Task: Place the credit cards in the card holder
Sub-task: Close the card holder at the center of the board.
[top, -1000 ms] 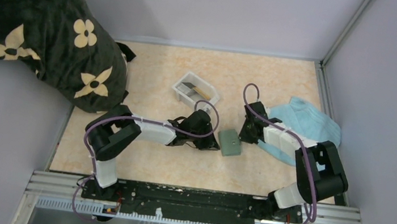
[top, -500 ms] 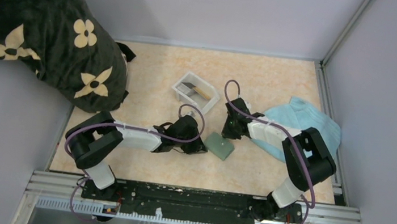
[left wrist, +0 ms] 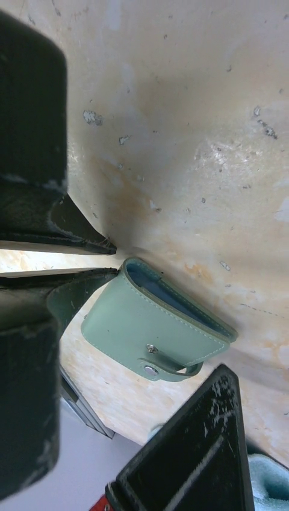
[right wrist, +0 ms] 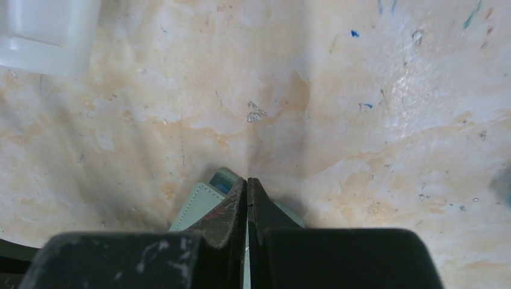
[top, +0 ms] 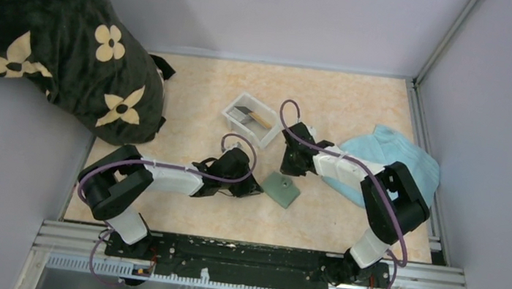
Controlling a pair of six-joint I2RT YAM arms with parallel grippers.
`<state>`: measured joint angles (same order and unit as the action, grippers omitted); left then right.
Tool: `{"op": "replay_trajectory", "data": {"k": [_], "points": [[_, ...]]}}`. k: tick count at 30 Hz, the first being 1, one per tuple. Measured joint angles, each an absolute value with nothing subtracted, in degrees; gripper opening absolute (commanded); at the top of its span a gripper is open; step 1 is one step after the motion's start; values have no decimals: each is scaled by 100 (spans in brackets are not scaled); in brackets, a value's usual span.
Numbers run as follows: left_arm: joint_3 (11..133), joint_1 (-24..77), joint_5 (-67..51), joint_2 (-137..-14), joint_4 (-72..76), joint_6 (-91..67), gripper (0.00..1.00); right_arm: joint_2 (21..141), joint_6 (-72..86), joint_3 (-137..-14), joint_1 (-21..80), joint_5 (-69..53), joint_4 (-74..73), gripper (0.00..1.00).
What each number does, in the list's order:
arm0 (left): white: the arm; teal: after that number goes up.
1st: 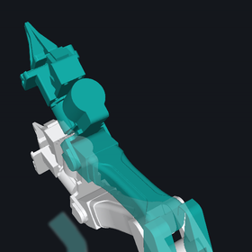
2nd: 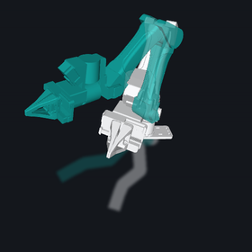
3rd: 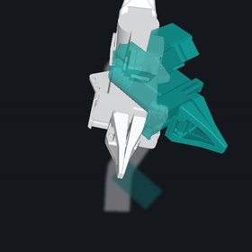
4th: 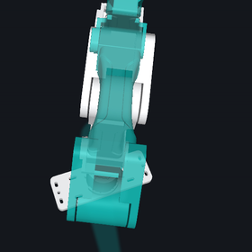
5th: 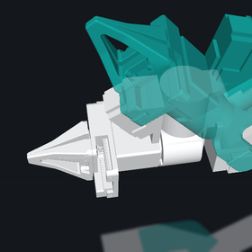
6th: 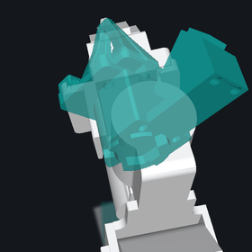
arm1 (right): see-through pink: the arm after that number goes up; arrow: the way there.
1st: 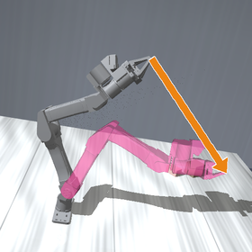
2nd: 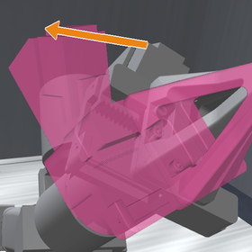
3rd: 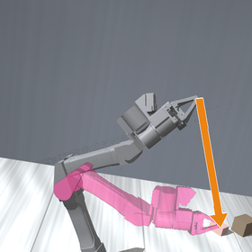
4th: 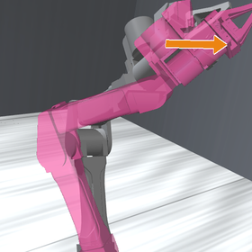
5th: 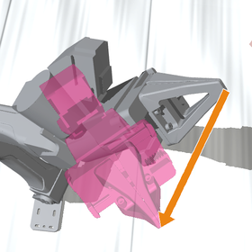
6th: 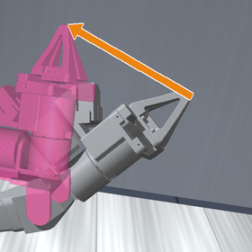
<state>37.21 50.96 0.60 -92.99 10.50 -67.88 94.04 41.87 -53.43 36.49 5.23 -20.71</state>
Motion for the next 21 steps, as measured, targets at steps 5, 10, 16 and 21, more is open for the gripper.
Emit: {"op": "replay_trajectory", "data": {"k": [5, 10, 16, 21], "points": [[3745, 5037, 163, -9295, 1022, -6818, 22, 9404, 3835, -5745, 3660, 779, -2340, 21], [3933, 4871, 329, -9292, 711, -6663, 22, 9354, 3203, -6173, 3660, 1111, -2609, 35], [3959, 4838, 340, -9118, 386, -6473, 22, 8833, 2270, -6243, 3752, 1476, -3048, 41], [3771, 4954, 69, -8823, 425, -6436, 22, 8326, 1662, -6237, 4219, 1712, -3323, 42]]}}
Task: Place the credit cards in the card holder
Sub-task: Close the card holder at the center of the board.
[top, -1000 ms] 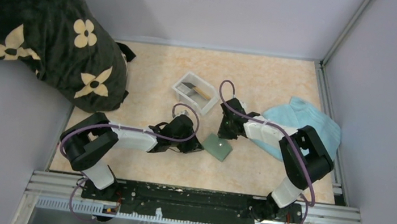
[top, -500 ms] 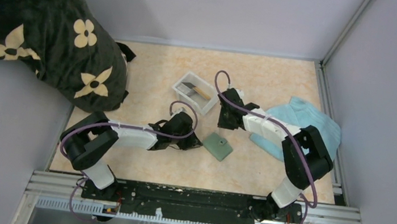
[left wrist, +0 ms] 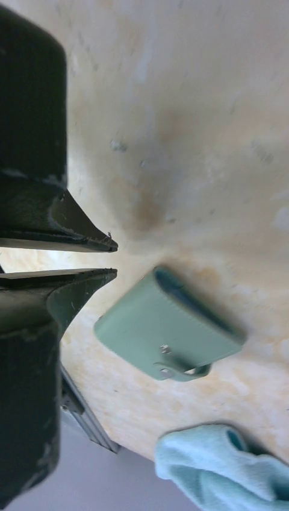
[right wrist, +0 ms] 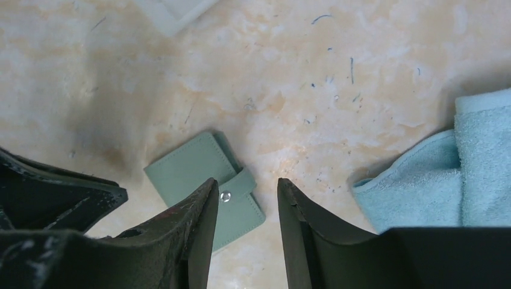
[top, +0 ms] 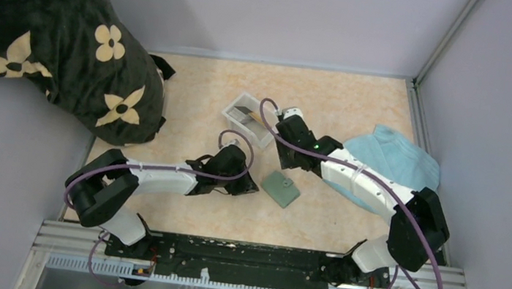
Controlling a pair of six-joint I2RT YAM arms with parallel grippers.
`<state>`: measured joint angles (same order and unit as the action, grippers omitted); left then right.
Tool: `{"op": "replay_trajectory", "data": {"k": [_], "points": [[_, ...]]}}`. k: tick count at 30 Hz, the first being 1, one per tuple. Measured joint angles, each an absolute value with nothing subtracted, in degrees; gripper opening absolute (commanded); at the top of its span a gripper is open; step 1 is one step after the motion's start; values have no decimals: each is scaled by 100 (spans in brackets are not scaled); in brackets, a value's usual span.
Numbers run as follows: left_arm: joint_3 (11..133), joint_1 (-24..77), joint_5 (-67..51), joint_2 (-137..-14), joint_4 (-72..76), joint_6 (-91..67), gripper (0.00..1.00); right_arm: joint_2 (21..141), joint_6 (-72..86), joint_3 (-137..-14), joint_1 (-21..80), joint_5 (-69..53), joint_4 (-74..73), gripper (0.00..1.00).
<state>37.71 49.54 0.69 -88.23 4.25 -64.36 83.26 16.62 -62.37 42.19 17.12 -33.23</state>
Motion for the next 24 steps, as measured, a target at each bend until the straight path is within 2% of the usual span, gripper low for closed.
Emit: {"op": "replay_trajectory", "data": {"k": [9, 24], "points": [[3767, 5631, -67, -8943, 552, -6482, 22, 8254, 1210, -6016, 5002, 1824, -3500, 43], [3470, 5784, -102, -9603, 2036, -7509, 22, 8361, 1155, -5500, 5127, 1804, -3498, 44]]}}
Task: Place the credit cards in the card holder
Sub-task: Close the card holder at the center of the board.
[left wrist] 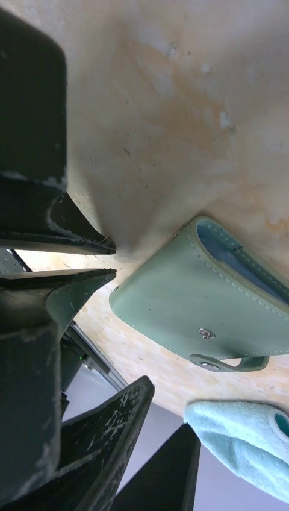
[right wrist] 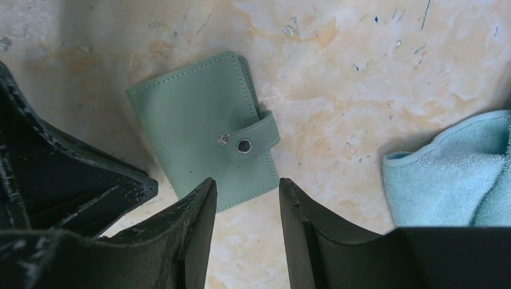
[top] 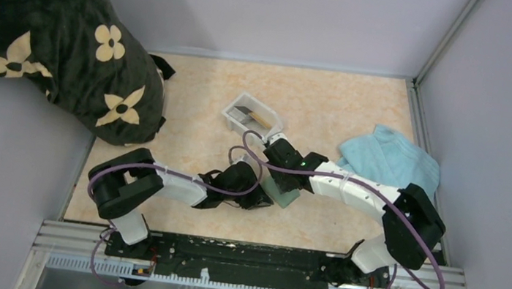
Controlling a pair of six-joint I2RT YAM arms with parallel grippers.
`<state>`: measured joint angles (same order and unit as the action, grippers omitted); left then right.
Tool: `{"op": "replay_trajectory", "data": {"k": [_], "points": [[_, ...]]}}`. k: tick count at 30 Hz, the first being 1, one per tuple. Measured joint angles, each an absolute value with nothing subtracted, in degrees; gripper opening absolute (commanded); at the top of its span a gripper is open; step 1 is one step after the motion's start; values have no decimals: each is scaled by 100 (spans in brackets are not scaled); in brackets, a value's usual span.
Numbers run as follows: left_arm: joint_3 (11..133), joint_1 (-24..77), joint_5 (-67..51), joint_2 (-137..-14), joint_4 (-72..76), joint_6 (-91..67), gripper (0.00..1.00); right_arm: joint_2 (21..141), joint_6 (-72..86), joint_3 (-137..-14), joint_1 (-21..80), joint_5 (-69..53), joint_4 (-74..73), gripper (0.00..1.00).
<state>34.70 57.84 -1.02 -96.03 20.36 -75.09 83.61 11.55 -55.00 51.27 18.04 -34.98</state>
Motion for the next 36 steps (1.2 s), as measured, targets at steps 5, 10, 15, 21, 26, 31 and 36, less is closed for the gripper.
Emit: {"op": "replay_trajectory", "data": {"k": [5, 10, 15, 21, 26, 31, 36], "points": [[3194, 5798, 56, -9605, 2471, -7996, 23, 8464, 1138, -5380, 5127, 1841, -3402, 44], [3094, 5813, 239, -9605, 2635, -8337, 23, 8700, 1090, -5363, 5127, 1911, -3253, 44], [3076, 5723, 301, -9649, 2731, -8490, 23, 8812, 1044, -5363, 5127, 2036, -3175, 44], [3013, 5494, 294, -9699, 2923, -8571, 23, 8995, 998, -5374, 5127, 2268, -3083, 42], [3009, 5328, 226, -9791, 3098, -8569, 23, 9157, 958, -5406, 5127, 2355, -3085, 38], [3035, 5201, 139, -9887, 3234, -8541, 23, 9161, 893, -5489, 5127, 2552, -2995, 37], [3052, 5142, 80, -9948, 3312, -8510, 23, 9161, 808, -5570, 5127, 2720, -2945, 36]]}}
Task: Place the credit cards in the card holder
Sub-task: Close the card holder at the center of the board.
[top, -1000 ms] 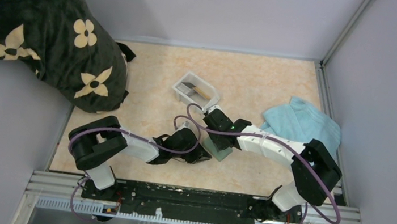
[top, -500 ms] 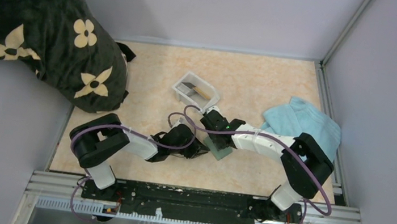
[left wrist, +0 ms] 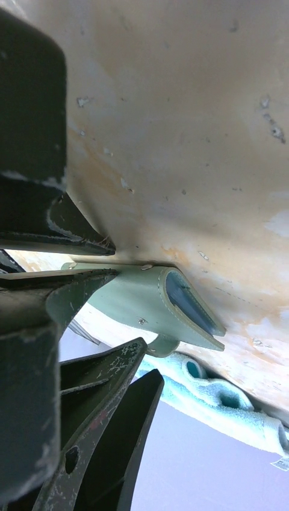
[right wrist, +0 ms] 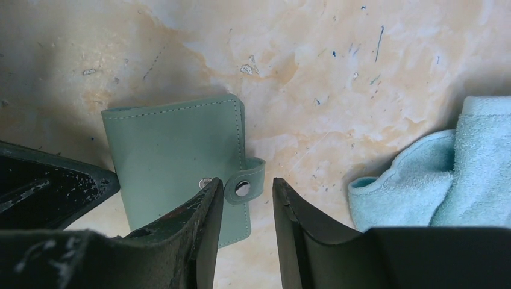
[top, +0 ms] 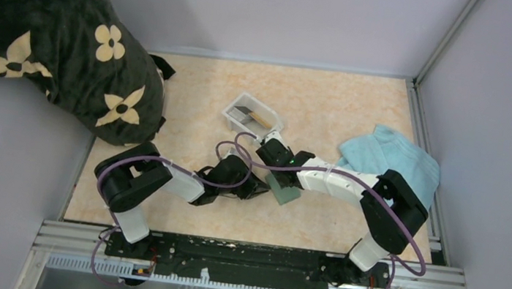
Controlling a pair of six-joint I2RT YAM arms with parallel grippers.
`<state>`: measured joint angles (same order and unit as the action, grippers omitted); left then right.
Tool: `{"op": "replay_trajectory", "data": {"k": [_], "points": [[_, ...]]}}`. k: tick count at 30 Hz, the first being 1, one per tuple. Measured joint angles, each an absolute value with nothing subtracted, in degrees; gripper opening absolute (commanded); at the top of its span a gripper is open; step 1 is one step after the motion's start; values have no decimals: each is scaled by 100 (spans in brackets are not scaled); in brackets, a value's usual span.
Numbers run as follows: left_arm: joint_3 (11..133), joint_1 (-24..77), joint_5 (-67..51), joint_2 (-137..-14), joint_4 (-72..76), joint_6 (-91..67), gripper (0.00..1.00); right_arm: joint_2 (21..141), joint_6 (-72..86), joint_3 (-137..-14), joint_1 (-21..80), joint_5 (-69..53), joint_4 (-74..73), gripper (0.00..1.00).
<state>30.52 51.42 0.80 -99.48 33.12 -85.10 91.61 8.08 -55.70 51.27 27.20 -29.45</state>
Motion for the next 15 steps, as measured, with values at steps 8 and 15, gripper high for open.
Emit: {"op": "replay_trajectory", "data": {"k": [8, 15], "points": [[3129, 5105, 34, -10066, 3417, -8473, 23, 9161, 746, -5570, 5148, 2976, -2950, 32], [3148, 5098, 14, -10095, 3441, -8438, 23, 9161, 751, -5570, 5175, 3127, -2967, 30]]}}
